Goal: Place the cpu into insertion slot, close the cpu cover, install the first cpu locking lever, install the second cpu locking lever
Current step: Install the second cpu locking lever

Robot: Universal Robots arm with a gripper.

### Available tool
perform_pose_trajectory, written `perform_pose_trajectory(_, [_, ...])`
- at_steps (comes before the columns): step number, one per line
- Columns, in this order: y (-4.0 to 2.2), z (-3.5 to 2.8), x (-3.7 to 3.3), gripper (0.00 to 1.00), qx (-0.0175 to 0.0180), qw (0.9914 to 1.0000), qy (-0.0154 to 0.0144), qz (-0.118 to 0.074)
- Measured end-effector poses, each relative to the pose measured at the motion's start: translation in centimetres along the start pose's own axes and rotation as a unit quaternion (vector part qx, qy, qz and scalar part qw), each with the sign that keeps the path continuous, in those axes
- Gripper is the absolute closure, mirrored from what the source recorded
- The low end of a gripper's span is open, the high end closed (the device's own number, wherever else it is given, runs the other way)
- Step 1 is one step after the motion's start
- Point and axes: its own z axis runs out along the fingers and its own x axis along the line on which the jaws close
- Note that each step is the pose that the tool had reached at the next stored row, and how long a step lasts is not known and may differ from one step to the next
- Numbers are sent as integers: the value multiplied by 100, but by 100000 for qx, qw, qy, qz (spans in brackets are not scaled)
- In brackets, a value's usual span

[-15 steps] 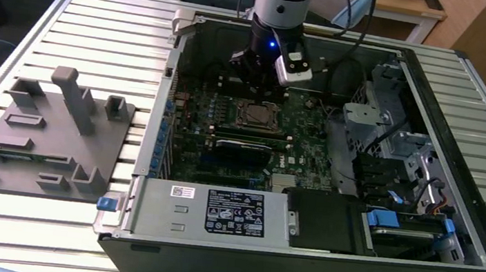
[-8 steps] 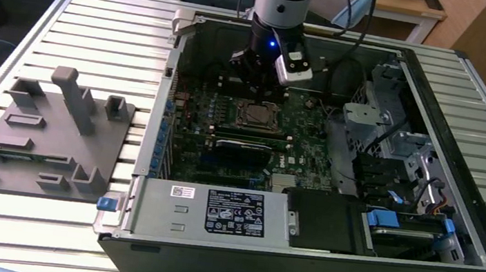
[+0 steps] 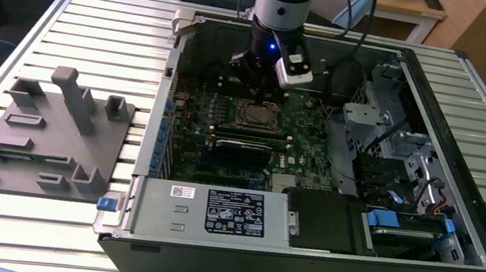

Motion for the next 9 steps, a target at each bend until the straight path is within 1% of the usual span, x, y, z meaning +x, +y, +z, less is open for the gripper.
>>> perform_pose_trajectory(9, [-99, 0, -15, 90, -10, 100000, 1, -2])
